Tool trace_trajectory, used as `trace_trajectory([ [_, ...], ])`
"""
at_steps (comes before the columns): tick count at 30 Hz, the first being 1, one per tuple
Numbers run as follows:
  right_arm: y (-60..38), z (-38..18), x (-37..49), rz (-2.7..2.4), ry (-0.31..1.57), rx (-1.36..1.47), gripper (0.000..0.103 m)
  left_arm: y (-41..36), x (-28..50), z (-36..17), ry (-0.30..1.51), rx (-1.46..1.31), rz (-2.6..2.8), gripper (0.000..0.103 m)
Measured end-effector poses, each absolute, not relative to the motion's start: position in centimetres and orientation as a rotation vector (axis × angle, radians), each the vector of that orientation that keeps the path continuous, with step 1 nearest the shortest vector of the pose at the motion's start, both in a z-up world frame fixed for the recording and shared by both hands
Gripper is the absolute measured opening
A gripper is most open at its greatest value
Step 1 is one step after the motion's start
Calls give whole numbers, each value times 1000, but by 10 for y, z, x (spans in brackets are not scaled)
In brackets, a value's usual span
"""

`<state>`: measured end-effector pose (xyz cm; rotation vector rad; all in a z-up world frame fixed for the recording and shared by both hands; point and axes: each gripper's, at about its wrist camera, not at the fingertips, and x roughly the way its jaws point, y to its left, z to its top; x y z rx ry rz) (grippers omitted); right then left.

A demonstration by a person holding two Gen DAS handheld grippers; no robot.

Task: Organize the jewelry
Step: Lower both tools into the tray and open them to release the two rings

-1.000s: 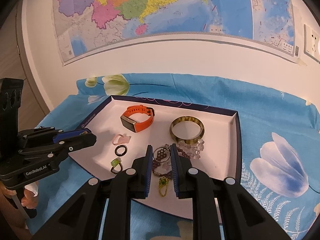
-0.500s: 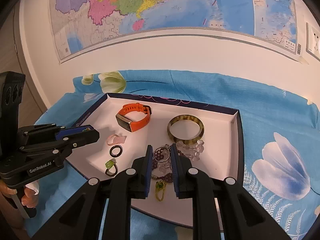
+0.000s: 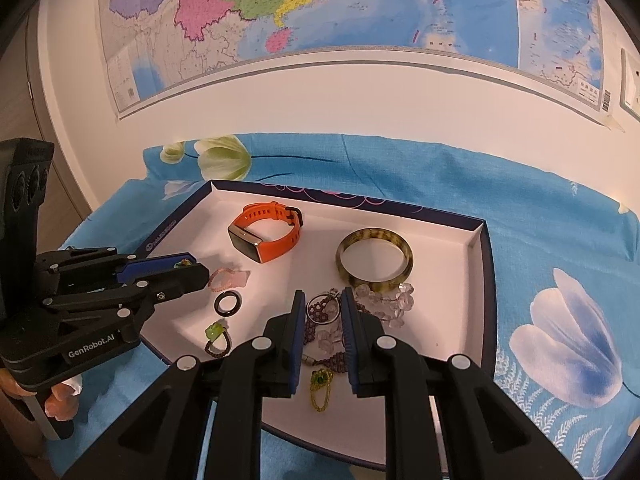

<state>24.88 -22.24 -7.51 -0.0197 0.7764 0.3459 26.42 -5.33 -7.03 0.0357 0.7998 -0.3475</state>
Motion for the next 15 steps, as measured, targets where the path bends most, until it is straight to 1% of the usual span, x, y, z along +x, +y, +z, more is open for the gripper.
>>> trace_trajectory([
  [15, -219, -86, 260, 321, 815, -22, 16, -63, 272, -83, 832, 57, -333, 17],
])
